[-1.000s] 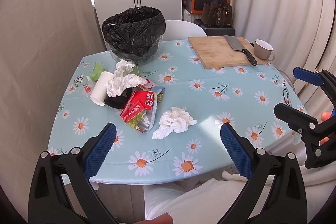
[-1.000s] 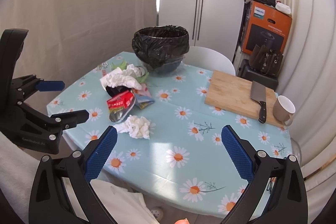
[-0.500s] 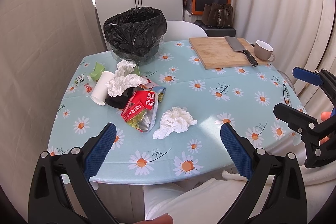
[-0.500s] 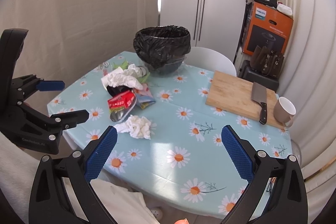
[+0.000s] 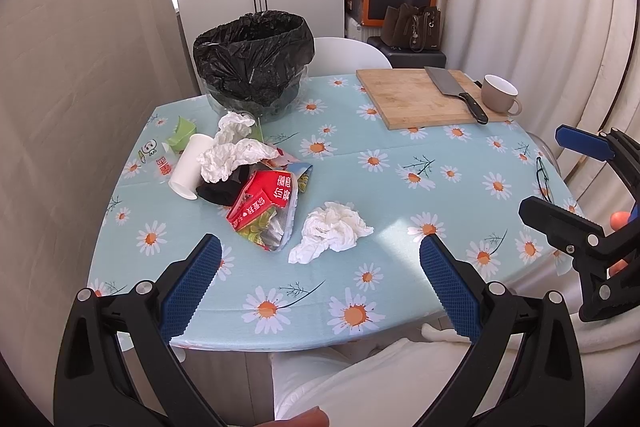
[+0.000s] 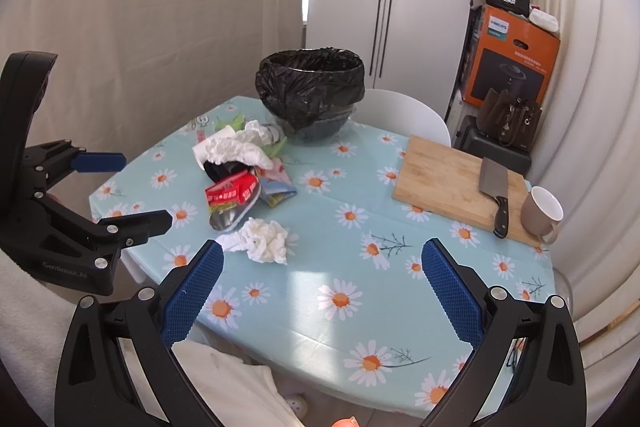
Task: Collect trash
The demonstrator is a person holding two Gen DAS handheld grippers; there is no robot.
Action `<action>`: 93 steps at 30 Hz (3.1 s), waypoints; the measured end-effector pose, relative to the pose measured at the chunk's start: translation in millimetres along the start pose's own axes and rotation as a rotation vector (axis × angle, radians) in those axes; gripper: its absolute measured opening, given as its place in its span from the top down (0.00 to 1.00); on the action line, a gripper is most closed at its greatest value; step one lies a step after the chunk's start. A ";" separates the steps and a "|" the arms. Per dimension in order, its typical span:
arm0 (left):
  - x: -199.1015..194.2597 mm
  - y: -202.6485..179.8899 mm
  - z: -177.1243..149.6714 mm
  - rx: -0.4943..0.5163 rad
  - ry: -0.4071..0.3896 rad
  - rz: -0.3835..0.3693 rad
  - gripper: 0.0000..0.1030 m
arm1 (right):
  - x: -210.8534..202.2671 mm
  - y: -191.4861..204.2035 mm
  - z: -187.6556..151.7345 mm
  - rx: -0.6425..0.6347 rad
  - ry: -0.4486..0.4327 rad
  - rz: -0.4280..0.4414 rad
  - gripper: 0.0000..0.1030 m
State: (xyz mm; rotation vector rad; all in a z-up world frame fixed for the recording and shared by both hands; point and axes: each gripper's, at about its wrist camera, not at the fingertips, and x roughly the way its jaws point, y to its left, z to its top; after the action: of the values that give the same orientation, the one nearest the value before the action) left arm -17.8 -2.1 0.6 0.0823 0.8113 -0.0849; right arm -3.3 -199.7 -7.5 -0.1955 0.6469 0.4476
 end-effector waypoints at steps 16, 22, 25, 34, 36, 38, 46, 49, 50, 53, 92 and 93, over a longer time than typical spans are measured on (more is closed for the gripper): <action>1.4 4.1 -5.6 -0.008 0.011 0.014 0.06 | 3.1 5.8 -0.8 -0.019 0.011 0.014 0.08; 0.6 6.5 -4.1 -0.004 0.000 0.032 0.06 | 4.6 6.1 0.5 -0.021 0.012 0.016 0.08; 0.5 8.1 -2.0 0.001 -0.006 0.039 0.06 | 7.3 8.0 3.0 -0.026 0.016 0.024 0.08; 7.0 18.4 7.3 0.010 -0.011 0.059 0.06 | 18.7 10.5 11.9 -0.029 0.031 0.032 0.08; 9.6 23.3 10.6 0.008 -0.009 0.054 0.06 | 23.0 11.9 14.5 -0.030 0.036 0.030 0.08; 13.4 29.1 14.5 0.009 -0.003 0.051 0.06 | 27.8 13.2 18.2 -0.029 0.040 0.025 0.08; 28.2 62.3 34.0 -0.010 0.047 -0.007 0.06 | 52.9 24.2 25.9 -0.051 0.123 0.003 0.08; 34.5 78.8 41.7 -0.021 0.062 -0.019 0.06 | 62.1 31.9 29.3 -0.046 0.150 0.008 0.08; 37.1 85.5 43.9 -0.027 0.067 -0.027 0.06 | 65.0 33.2 30.5 -0.035 0.158 0.011 0.08; 49.4 103.7 47.6 -0.021 0.100 -0.029 0.06 | 74.8 35.2 32.9 0.000 0.187 -0.008 0.08; 228.6 294.0 52.4 0.134 0.232 -0.063 0.06 | 246.5 99.2 36.4 0.289 0.579 -0.213 0.08; 234.2 296.1 52.7 0.140 0.231 -0.067 0.06 | 249.5 97.4 34.7 0.303 0.584 -0.220 0.08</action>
State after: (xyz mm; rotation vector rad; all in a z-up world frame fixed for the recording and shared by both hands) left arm 212.5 276.1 -121.3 0.1995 1.0390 -0.1977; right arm 146.9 -17.5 -138.6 -0.1055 1.2410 0.0677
